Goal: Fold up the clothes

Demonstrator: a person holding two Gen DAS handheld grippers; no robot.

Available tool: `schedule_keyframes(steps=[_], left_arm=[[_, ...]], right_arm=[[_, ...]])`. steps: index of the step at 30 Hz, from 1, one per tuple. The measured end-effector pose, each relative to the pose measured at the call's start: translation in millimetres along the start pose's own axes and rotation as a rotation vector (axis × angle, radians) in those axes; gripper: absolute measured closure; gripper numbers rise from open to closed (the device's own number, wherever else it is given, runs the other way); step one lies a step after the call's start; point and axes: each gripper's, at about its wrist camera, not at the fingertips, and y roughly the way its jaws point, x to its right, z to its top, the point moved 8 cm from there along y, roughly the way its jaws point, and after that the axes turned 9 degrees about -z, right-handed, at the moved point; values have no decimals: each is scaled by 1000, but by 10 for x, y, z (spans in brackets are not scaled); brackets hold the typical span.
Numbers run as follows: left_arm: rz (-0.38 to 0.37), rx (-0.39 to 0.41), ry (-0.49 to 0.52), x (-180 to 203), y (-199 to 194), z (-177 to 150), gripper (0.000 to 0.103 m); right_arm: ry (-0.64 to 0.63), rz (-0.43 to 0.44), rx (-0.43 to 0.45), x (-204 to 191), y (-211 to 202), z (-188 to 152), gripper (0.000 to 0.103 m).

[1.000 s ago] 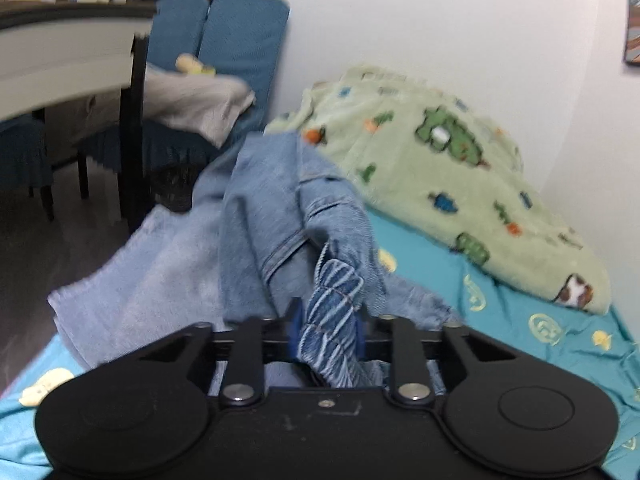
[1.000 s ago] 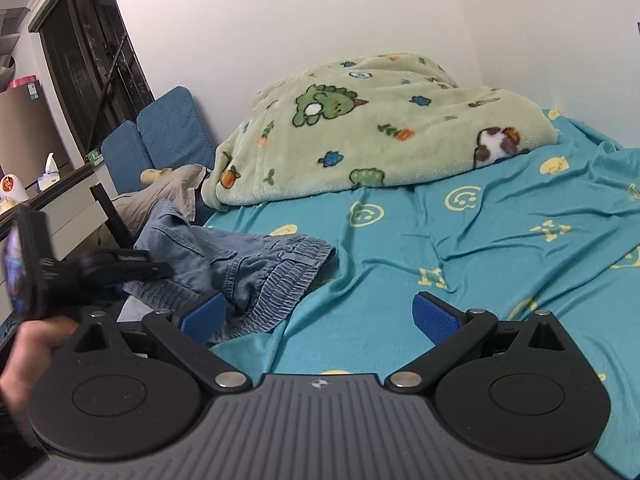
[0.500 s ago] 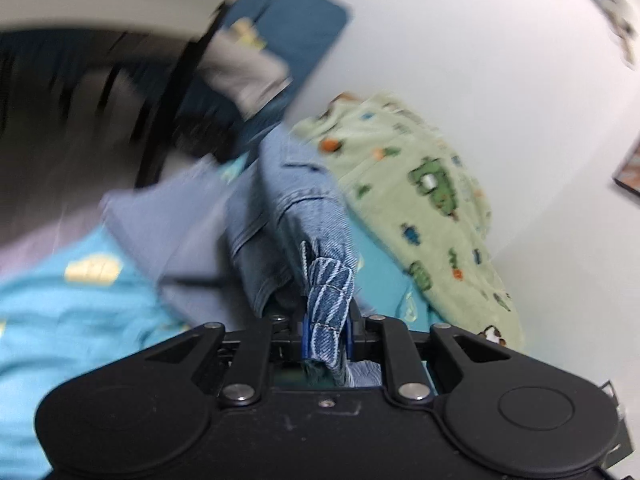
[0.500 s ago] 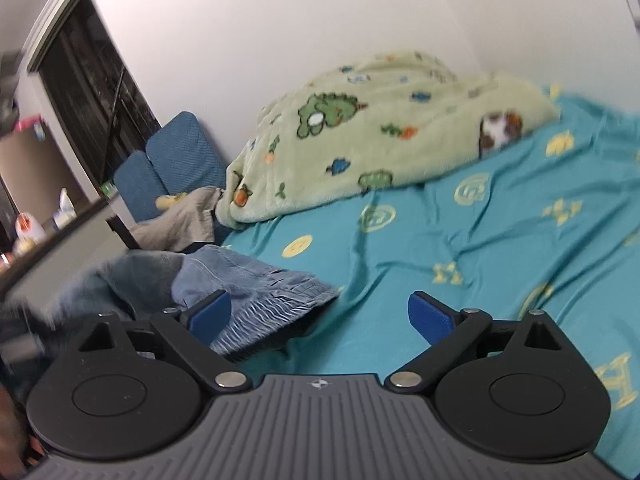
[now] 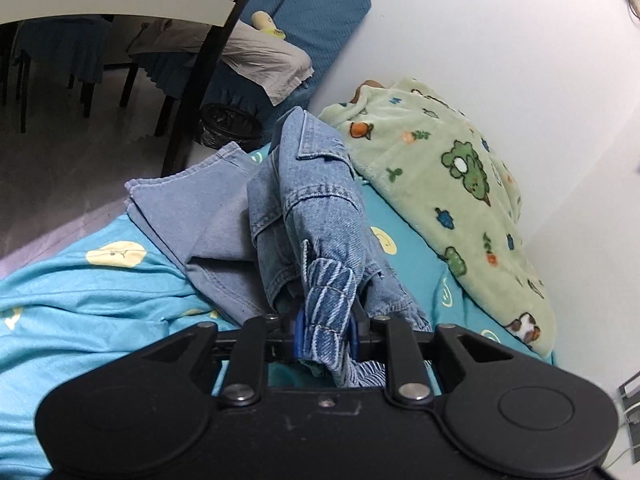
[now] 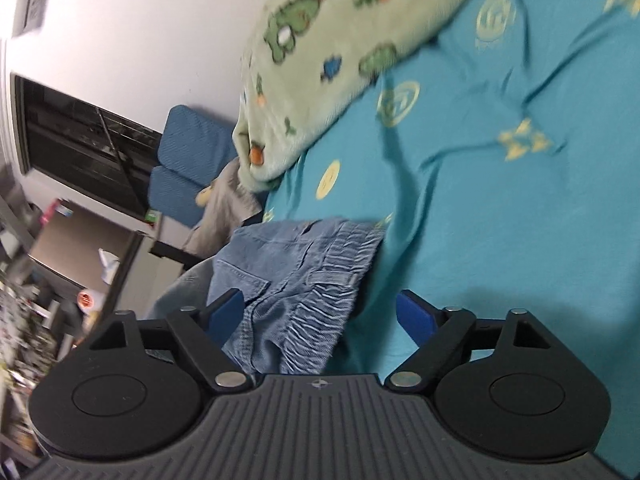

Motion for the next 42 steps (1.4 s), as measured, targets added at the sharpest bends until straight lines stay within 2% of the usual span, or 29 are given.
schedule_keyframes(steps=[4, 8, 12, 16, 18, 19, 20, 21, 22, 25, 27, 29, 32, 35, 39, 42], left_arm=[[29, 10, -33, -67, 60, 12, 83], [62, 21, -48, -134, 125, 31, 83], [85, 11, -74, -199, 183, 32, 82], [114, -13, -92, -264, 219, -3, 76], [126, -16, -82, -272, 244, -17, 72], [130, -20, -81, -277, 260, -26, 71], [131, -27, -84, -286, 278, -37, 68], [130, -30, -98, -303, 288, -48, 67], [127, -30, -123, -331, 289, -60, 67], [118, -25, -170, -385, 266, -77, 69], [108, -16, -176, -384, 219, -75, 82], [65, 1, -153, -280, 107, -66, 87], [-3, 20, -124, -41, -103, -82, 88], [-103, 26, -142, 280, -352, -194, 88], [-251, 19, -120, 941, -605, -387, 88], [-363, 18, -78, 1540, -661, -508, 88]], right_arm=[[27, 57, -18, -75, 154, 37, 23], [42, 115, -29, -171, 251, 70, 37], [58, 174, -39, -266, 345, 103, 42], [40, 111, -36, -191, 524, 202, 43], [66, 83, -51, -71, 639, 193, 52], [78, 72, -56, -17, 684, 182, 60], [72, 56, -47, -2, 708, 173, 76], [66, 41, -37, 13, 731, 163, 87], [41, 40, -19, -22, 728, 165, 90], [-44, 41, 39, -217, 644, 182, 92], [-93, 52, 80, -390, 530, 211, 92], [-132, 72, 124, -592, 361, 267, 93], [-181, 94, 190, -938, 48, 405, 93], [-259, 100, 254, -1323, -361, 615, 94], [-363, 83, 325, -1728, -921, 995, 94], [-436, 43, 370, -1849, -1331, 1366, 94]])
